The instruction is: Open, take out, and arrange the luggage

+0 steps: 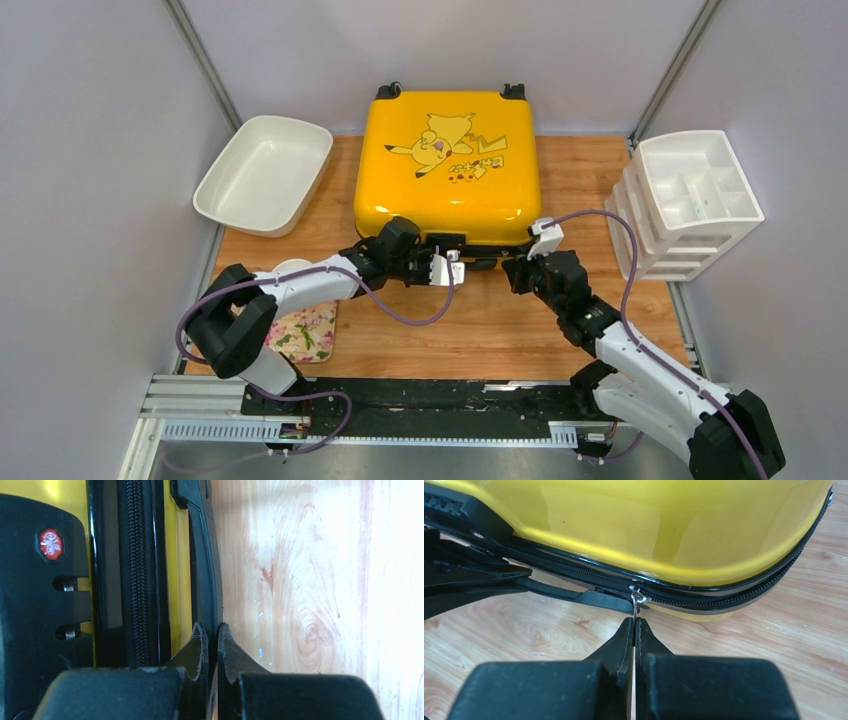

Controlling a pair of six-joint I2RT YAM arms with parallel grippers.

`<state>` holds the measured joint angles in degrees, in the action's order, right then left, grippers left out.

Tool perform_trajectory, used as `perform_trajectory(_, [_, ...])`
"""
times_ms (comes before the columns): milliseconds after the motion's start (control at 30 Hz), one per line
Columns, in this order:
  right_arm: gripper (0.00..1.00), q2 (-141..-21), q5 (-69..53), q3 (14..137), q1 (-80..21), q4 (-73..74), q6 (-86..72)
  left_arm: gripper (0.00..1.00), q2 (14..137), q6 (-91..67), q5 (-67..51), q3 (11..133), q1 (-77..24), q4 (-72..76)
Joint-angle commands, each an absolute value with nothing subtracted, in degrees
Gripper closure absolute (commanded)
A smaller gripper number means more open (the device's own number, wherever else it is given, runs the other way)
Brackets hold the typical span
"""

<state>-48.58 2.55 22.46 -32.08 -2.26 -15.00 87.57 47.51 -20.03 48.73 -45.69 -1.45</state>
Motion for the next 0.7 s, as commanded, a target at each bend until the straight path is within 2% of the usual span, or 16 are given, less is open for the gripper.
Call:
perform_trajectory(0, [1.00,-47.5,7.4,24.3,-32.5,-3.3,-15.4,1.00,84.7,36.0,-34.1,49.8,-49.0,-3.0])
perform_trajectory(367, [1.00,-53.2,3.7,27.0,-31.8,-5.8,-19.3,1.00,83.1,31.6,-29.8,48.4,-51.0,-6.3])
perform_trajectory(400, [1.00,-53.2,3.6,27.3,-31.7,-5.7,-19.5,0.88,81.5,31.7,-30.6,48.2,-50.9,-6.9])
perform_trajectory(467, [1.00,-53.0,4.4,27.7,-31.8,-4.9,-19.2,0.72,78.5,32.1,-31.4,46.6,-50.9,-8.1])
perform_trajectory(500, [1.00,-52.7,4.9,27.7,-31.8,-4.7,-18.6,0.60,74.9,31.6,-31.5,46.3,-50.8,-8.9])
perform_trajectory(600, [1.00,-51.2,6.2,26.8,-31.7,-4.1,-17.1,0.49,68.2,28.8,-35.4,47.2,-48.8,-15.4])
perform_trajectory(667, [1.00,-50.3,6.5,26.0,-31.6,-3.1,-16.8,0.49,65.5,24.7,-35.4,47.5,-47.1,-18.7])
